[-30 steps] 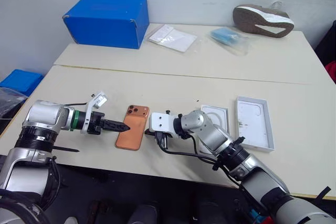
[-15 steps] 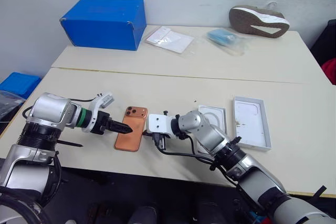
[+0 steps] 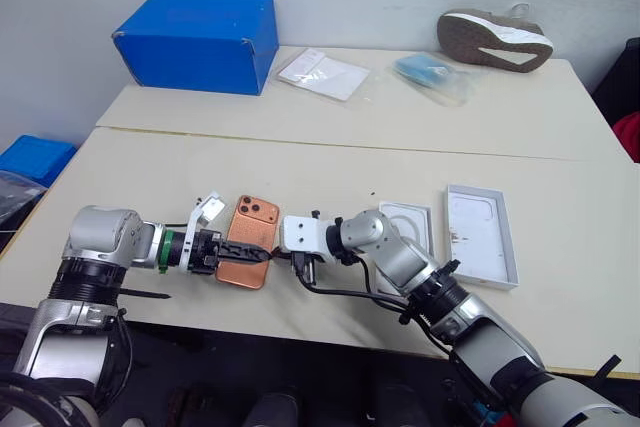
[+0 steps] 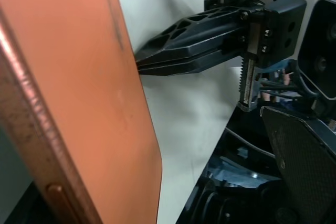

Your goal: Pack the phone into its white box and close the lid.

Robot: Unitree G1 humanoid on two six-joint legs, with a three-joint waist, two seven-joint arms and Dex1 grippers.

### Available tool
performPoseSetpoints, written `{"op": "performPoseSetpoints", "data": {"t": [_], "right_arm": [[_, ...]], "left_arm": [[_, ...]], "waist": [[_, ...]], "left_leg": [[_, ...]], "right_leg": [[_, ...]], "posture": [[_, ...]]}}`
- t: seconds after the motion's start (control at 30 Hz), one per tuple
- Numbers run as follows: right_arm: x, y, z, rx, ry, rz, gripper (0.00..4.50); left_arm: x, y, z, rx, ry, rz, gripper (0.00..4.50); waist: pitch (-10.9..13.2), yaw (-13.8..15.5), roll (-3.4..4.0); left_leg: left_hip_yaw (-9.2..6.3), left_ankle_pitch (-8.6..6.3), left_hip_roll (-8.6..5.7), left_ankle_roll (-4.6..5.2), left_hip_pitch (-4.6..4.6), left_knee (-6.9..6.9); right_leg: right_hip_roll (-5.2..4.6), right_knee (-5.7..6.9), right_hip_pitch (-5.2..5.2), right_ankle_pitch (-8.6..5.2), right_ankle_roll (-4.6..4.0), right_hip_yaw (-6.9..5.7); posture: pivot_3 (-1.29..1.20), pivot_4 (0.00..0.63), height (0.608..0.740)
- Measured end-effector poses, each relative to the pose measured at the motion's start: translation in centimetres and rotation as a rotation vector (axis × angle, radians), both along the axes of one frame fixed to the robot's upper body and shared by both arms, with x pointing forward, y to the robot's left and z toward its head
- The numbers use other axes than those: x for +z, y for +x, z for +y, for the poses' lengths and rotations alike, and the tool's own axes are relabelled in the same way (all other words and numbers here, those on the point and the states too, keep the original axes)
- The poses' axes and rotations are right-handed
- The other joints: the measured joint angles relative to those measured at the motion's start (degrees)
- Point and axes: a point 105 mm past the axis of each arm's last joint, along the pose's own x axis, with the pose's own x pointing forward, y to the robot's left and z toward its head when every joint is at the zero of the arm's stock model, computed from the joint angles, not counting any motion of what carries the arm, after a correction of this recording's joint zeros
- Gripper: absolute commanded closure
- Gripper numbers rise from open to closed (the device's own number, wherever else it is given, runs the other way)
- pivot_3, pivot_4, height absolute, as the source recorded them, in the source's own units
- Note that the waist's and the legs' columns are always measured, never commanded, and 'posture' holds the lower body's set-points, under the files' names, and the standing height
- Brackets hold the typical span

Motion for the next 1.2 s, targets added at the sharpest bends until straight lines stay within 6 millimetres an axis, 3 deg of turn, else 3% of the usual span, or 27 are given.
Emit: {"op": "performPoseSetpoints", "data": {"t": [0.1,0.2,0.6,0.8,0.93,1.03,1.2], "right_arm": [[0.0,0.0,0.0,-0.001,0.000,0.000,4.48],[0.0,0.0,0.0,-0.001,0.001,-0.001,4.50],[0.6,0.1,-0.4,-0.004,0.033,-0.022,4.50],[1.7,-0.3,-2.4,-0.016,0.076,-0.018,4.50],[5.5,-1.0,-6.7,-0.108,0.191,0.029,3.64],[8.5,-4.0,-11.7,-0.160,0.229,0.081,2.61],[10.0,-8.5,-17.1,-0.270,0.188,0.120,0.82]], "left_arm": [[0.0,0.1,0.1,0.001,-0.011,0.004,0.00],[-0.1,0.2,0.3,0.009,-0.010,0.019,0.61],[-0.6,0.1,0.9,0.031,0.015,0.084,4.36],[0.6,0.3,0.6,0.030,-0.014,0.068,4.39],[3.1,-0.3,-1.3,-0.060,-0.078,-0.016,4.39],[4.6,-0.7,-3.8,-0.142,-0.135,-0.070,4.39],[4.8,-1.1,-7.4,-0.229,-0.178,-0.096,4.39]], "waist": [[0.00,0.01,-0.01],[0.01,0.00,-0.02],[0.24,-1.19,-0.57],[0.57,-1.49,-0.95],[0.85,-1.21,-1.09],[0.86,-0.44,-1.10],[1.01,0.77,-1.33]], "left_leg": [[0.00,0.01,0.00,-0.01,0.00,-0.01],[0.00,0.01,0.00,-0.03,-0.01,-0.02],[-0.17,0.08,0.04,-0.14,-0.40,-0.25],[-0.18,0.13,0.15,-0.24,-0.97,-0.20],[-0.29,0.13,0.16,-0.25,-1.31,-0.14],[-0.67,0.08,0.09,-0.28,-1.58,0.00],[-1.30,-0.02,-0.04,-0.41,-1.94,0.44]], "right_leg": [[0.00,-0.05,0.02,0.00,0.00,-0.01],[0.00,-0.06,0.01,0.00,0.00,-0.01],[0.01,-0.19,-0.41,0.00,-0.01,-0.26],[-0.02,-0.41,-0.83,0.00,0.00,-0.40],[-0.12,-0.45,-1.08,0.01,0.00,-0.46],[-0.15,-0.56,-1.24,0.02,0.03,-0.53],[-0.04,-1.05,-1.27,0.06,0.10,-0.50]], "posture": [[0.00,0.150,0.740],[0.00,0.150,0.740],[0.00,0.150,0.740],[0.00,0.150,0.740],[0.00,0.150,0.740],[0.00,0.150,0.740],[0.00,0.150,0.740]]}}
